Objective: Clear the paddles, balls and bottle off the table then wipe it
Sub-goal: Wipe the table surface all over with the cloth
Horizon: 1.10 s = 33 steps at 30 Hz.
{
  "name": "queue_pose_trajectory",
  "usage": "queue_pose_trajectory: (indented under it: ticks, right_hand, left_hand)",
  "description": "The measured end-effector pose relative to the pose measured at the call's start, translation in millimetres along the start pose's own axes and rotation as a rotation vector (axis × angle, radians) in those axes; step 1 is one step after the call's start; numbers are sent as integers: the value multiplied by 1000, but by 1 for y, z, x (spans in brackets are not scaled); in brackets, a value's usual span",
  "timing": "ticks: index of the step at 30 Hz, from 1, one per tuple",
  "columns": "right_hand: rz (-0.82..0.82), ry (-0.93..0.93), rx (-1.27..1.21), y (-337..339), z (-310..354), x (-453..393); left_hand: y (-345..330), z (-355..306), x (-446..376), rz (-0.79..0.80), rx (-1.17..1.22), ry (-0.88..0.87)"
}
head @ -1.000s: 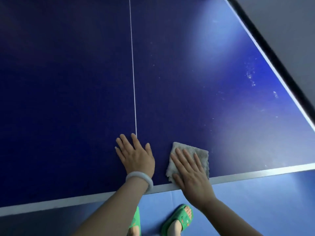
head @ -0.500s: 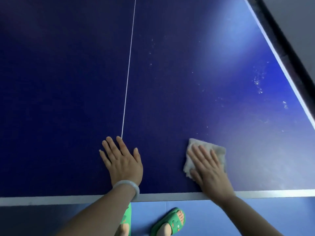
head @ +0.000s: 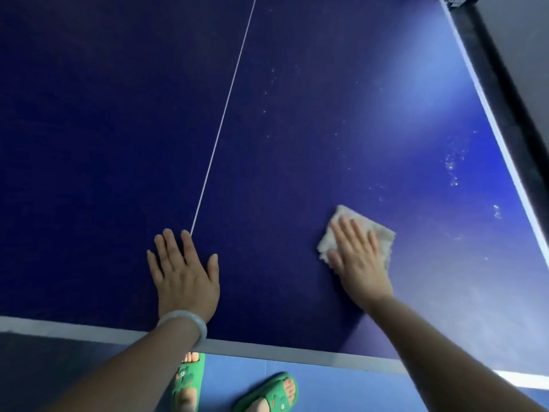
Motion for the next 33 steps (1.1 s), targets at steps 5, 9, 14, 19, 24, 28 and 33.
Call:
queue_pose_trajectory:
  ticks: [5,9,14,19,24,28,33]
  right_hand:
    - [-58,-668,-26,2,6,-18]
    - [3,56,-6,-23,102,4]
    - [79,509,35,-4,45,-9]
    - [-43,-547,-79,17,-63,-34]
    - [-86,-503,-56,-4,34,-29]
    - [26,43,4,-27,114,6]
    - [21,109,12,-13,39,22]
  left_hand:
    - [-1,0,-1,-16,-1,8]
    - [2,-1,-1,-28,10,5]
    - [2,0,0,-34,0,9]
    - [2,0,-1,-27,-14,4]
    - [1,-1,-1,-26,-18,6]
    - [1,-1,0,-18,-8,6]
    - [1,0,1,-12,6,-3]
Point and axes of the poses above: each hand's wrist, its own x-axis away from the middle knuckle, its own y-axis out of the back of the hand, z = x × y, the point moved 1 cm from there along -x, towards the middle knuckle, and after that the axes turned 1 degree about -x, right-handed, at the moved point
